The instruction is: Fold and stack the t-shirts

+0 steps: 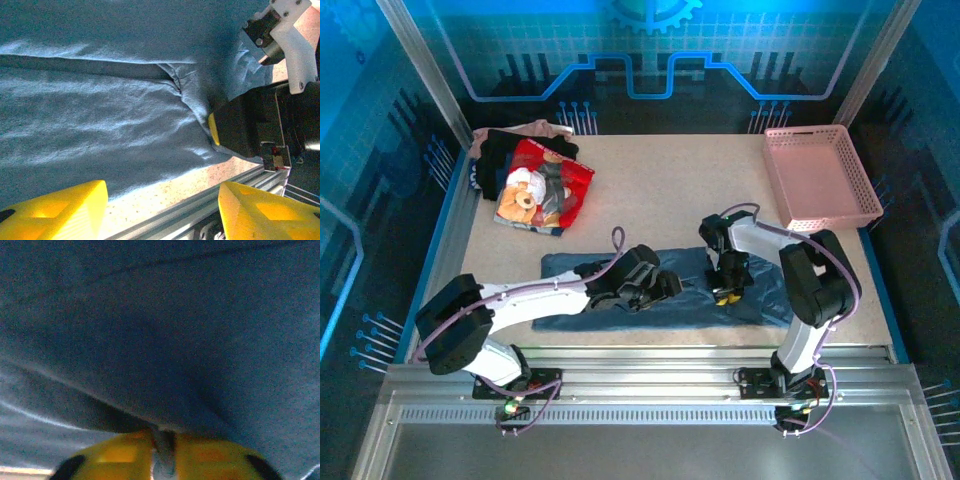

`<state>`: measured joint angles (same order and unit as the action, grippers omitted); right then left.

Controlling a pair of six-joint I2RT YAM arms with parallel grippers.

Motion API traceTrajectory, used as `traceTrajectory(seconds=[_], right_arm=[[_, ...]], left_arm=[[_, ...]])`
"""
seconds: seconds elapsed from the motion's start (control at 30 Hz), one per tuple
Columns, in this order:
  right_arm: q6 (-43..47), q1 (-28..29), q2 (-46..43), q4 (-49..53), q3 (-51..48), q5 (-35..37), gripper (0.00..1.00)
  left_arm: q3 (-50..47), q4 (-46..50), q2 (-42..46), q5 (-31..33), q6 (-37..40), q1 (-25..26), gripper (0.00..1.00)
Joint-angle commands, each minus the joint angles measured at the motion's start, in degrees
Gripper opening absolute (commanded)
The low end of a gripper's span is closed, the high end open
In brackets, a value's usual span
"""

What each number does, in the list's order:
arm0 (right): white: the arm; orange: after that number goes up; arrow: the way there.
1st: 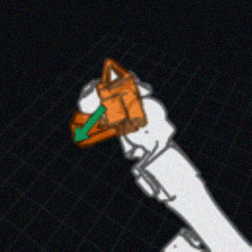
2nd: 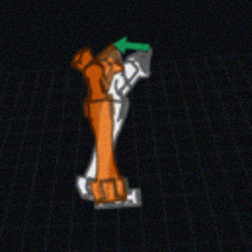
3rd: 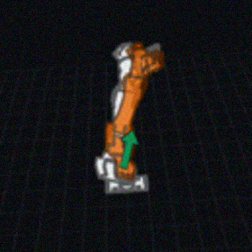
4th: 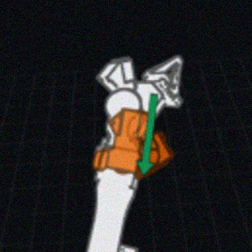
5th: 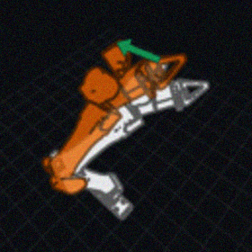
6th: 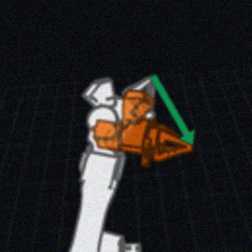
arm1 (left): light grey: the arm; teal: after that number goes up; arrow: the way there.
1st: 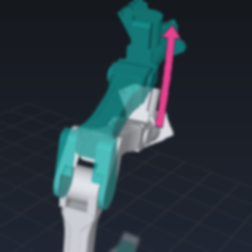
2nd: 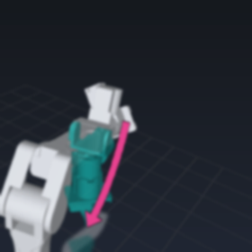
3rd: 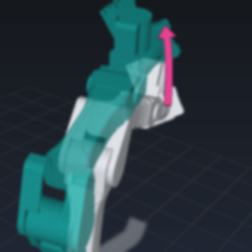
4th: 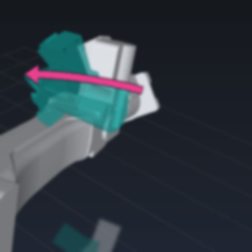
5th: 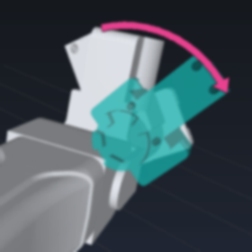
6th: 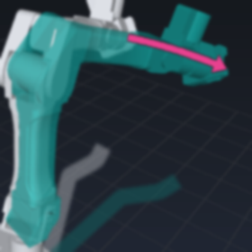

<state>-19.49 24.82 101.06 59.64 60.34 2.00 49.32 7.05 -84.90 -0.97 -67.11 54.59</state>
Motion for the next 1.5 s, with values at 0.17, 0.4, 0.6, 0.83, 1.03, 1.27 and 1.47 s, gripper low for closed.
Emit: traceTrajectory(seconds=[0.17,0.4,0.6,0.83,1.03,1.27,1.47], right_arm=[[-0.3,-2.5,-5.32,1.82,3.39,-6.85,0.04],[2.0,-9.99,-8.07,1.0,1.85,-25.81,0.01],[4.21,-11.46,-5.39,-0.18,-1.12,-35.74,0.03],[3.12,-12.71,-3.42,-2.97,-3.91,-36.34,0.31],[1.36,-20.82,-12.67,1.96,-2.43,-29.36,0.43],[-3.19,-28.77,-24.45,5.49,-8.33,-23.02,0.5],[-5.77,-29.56,-27.87,4.98,-14.82,-23.13,0.49]], left_arm=[[1.48,0.24,0.11,1.53,3.57,2.57,0.62],[1.44,-4.99,-2.61,0.56,2.03,3.93,0.62],[0.92,-9.16,-4.05,0.19,0.51,4.2,0.62],[1.19,-13.24,-7.25,-0.26,-1.35,4.64,0.62],[5.76,-11.4,-12.31,-1.53,-2.37,6.16,0.61],[12.52,-6.47,-18.38,-0.3,-4.2,6.76,0.56],[19.63,5.43,-23.29,0.36,-3.9,6.71,0.48]])
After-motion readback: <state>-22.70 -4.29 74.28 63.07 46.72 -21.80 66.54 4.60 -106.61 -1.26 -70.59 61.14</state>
